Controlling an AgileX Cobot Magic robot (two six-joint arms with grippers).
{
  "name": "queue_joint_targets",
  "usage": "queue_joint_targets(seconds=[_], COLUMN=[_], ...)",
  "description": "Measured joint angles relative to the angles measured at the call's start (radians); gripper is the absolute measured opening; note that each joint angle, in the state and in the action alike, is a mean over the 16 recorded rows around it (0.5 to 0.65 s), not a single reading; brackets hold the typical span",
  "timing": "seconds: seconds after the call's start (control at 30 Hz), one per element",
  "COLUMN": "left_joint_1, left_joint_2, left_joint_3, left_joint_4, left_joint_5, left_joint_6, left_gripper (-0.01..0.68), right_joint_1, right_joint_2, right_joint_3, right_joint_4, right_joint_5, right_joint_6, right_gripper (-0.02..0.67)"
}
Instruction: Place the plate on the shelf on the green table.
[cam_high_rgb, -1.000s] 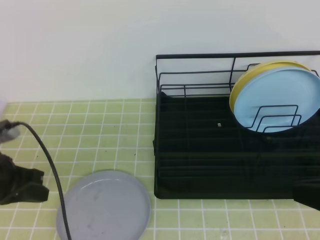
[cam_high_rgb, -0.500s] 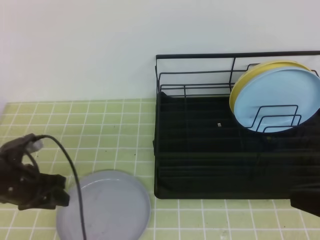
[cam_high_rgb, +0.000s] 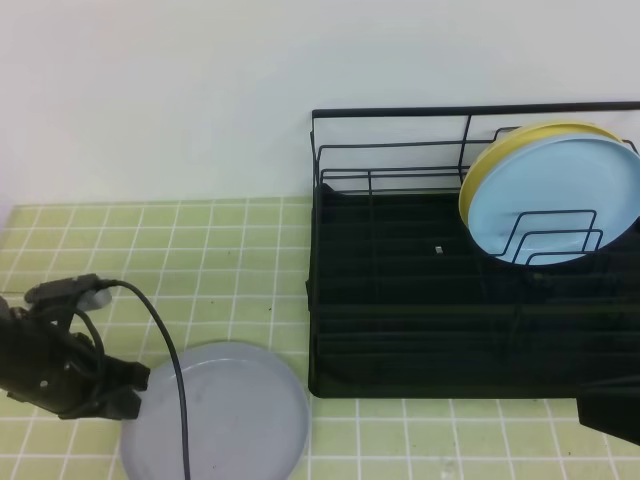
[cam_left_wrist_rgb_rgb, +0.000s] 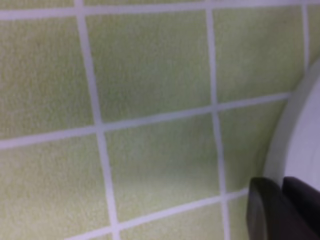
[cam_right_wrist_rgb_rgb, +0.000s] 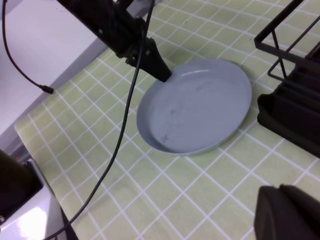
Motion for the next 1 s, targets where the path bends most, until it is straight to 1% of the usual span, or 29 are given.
queue_joint_targets(seconds=[0.13, 0.27, 0.67, 1.0], left_joint_1=[0.000, 0.000, 0.000, 0.000], left_joint_2=[0.011, 0.022, 0.033, -0.035], left_joint_3=[0.000, 0.000, -0.002, -0.017], left_joint_4=[0.009, 0.015, 0.011, 0.004], left_joint_5=[0.001, 0.003, 0.007, 0.021], left_joint_6=[0.001, 0.001, 0.001, 0.000], left_gripper=[0.032, 0.008, 0.001, 0.000], right_joint_1=[0.000, 0.000, 0.000, 0.000], right_joint_2=[0.000, 0.000, 0.000, 0.000], right_joint_3=[0.000, 0.000, 0.000, 0.000], right_joint_4=[0.000, 0.000, 0.000, 0.000], right_joint_5=[0.002, 0.004, 0.009, 0.009], right_joint_6=[0.001, 0.001, 0.001, 0.001], right_gripper=[-0.002, -0.002, -0.002, -0.002])
